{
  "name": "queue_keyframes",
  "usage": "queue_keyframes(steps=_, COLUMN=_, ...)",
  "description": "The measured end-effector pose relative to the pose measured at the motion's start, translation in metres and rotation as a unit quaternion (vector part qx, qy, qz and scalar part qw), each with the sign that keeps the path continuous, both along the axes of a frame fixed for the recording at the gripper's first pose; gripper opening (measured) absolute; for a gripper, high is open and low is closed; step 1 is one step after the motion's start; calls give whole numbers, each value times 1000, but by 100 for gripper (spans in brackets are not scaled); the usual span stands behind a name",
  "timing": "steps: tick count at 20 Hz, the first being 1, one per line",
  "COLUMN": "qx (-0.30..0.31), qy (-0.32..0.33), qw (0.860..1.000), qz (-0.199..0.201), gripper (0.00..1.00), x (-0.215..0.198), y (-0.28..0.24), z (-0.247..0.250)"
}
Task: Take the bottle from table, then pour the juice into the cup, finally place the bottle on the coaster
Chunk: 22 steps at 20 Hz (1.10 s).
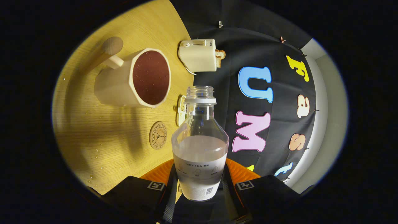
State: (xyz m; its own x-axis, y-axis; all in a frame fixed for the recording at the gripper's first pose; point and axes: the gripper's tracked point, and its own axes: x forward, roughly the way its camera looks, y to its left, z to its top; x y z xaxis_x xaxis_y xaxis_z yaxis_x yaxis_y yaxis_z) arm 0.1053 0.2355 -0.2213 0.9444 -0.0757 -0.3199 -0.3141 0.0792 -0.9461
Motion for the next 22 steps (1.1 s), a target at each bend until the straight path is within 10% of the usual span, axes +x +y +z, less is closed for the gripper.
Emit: queue_keyframes(steps=22, qx=-70, qy=20, qw=997, qz=22, gripper=68, x=-1, y=0, z=1)
